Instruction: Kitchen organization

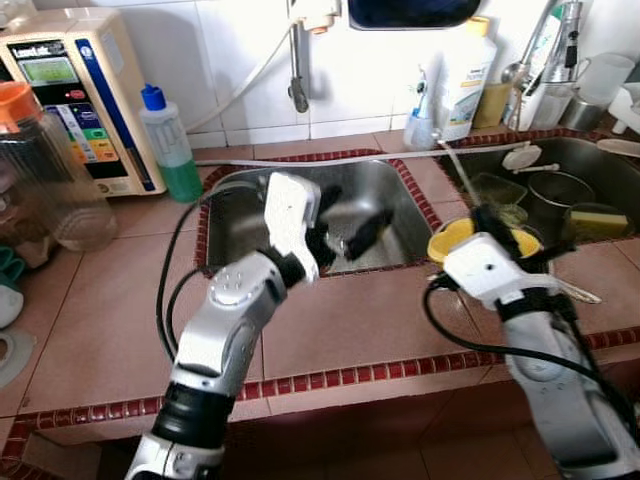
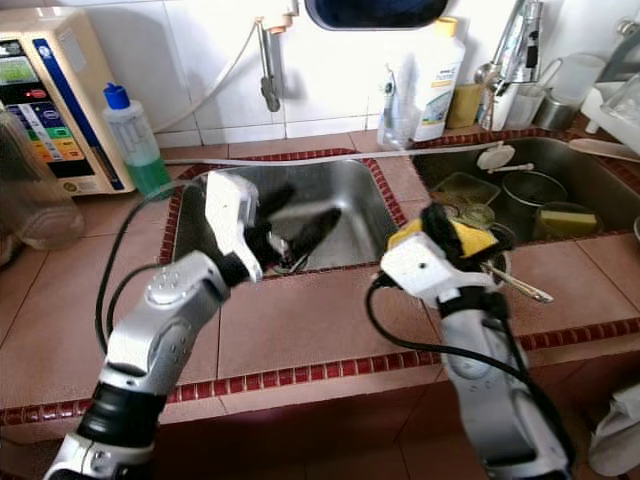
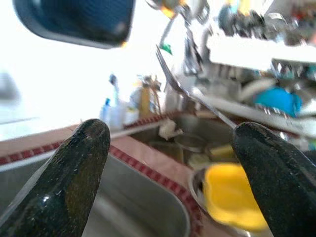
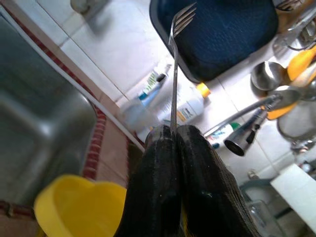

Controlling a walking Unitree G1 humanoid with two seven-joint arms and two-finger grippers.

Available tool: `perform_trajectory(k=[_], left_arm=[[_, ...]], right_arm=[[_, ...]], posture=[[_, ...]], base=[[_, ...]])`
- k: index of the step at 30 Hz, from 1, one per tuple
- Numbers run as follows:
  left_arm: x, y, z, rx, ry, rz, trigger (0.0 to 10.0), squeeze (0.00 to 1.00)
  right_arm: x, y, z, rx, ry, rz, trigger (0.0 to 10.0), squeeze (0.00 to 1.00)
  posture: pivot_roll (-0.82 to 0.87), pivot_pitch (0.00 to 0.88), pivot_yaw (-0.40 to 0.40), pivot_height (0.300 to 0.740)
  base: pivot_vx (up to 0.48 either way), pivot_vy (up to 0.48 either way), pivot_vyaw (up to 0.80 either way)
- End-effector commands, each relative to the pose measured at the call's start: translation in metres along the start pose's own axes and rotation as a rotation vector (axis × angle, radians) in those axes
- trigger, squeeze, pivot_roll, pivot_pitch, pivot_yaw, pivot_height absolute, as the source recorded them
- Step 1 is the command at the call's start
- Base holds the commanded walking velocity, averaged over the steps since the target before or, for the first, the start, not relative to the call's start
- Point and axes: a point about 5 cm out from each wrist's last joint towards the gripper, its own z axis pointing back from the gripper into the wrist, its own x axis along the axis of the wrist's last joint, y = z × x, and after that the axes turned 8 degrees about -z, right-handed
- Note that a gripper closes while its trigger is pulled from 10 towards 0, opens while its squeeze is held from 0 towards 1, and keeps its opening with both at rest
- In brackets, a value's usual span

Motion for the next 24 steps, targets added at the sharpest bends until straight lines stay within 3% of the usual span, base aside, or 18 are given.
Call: perform_trajectory(k=[1,6,8,9,10,12,13,15,18,21,24], left_arm=[[0.001,0.006,-0.002,0.023,0.005,0.014,10.0,0.0],[-0.001,0.005,-0.005,0.019,0.019,0.094,10.0,0.0],[-0.004,0.001,-0.006,0.001,0.039,0.167,10.0,0.0],[-0.008,-0.004,-0.006,-0.024,0.066,0.247,10.0,0.0],[-0.008,-0.004,-0.006,-0.024,0.066,0.247,10.0,0.0],[-0.011,-0.011,-0.01,-0.029,0.071,0.356,10.0,0.0],[-0.011,-0.011,-0.01,-0.029,0.071,0.356,10.0,0.0],[-0.013,-0.015,-0.016,-0.024,0.07,0.438,10.0,0.0],[-0.013,-0.015,-0.019,-0.012,0.07,0.478,10.0,0.0],[-0.012,-0.014,-0.03,0.018,0.065,0.576,10.0,0.0],[-0.012,-0.018,-0.038,0.023,0.063,0.602,10.0,0.0]], right_arm=[[0.008,0.013,-0.004,0.051,-0.045,-0.004,0.0,0.0],[0.014,0.034,-0.006,0.117,-0.069,-0.033,0.0,0.0],[0.016,0.037,-0.006,0.112,-0.077,-0.038,0.0,0.0],[0.017,0.039,-0.007,0.112,-0.081,-0.046,0.0,0.0],[0.017,0.039,-0.007,0.112,-0.081,-0.046,0.0,0.0],[0.018,0.042,-0.007,0.118,-0.086,-0.048,0.0,0.0],[0.018,0.042,-0.007,0.118,-0.086,-0.048,0.0,0.0],[0.02,0.044,-0.007,0.118,-0.096,-0.053,0.0,0.0],[0.02,0.044,-0.006,0.117,-0.099,-0.054,0.0,0.0],[0.02,0.045,-0.004,0.12,-0.103,-0.057,0.0,0.0],[0.022,0.045,-0.001,0.128,-0.113,-0.066,0.0,0.0]], posture=[[0.07,0.0,0.025,0.74],[0.07,0.0,0.027,0.74],[0.07,0.0,0.03,0.74],[0.07,0.0,0.031,0.74],[0.07,0.0,0.031,0.74],[0.07,0.0,0.033,0.74],[0.07,0.0,0.033,0.74],[0.06,0.0,0.034,0.74],[0.06,0.0,0.034,0.74],[0.06,0.0,0.034,0.74],[0.05,0.0,0.036,0.74]], base=[[0.0,0.0,0.0],[0.0,0.0,0.0],[0.0,0.0,0.0],[0.0,0.0,0.0],[0.0,0.0,0.0],[0.0,0.0,0.0],[0.0,0.0,0.0],[0.0,0.0,0.0],[0.0,0.0,0.0],[0.0,0.0,0.0],[0.0,0.0,0.0]])
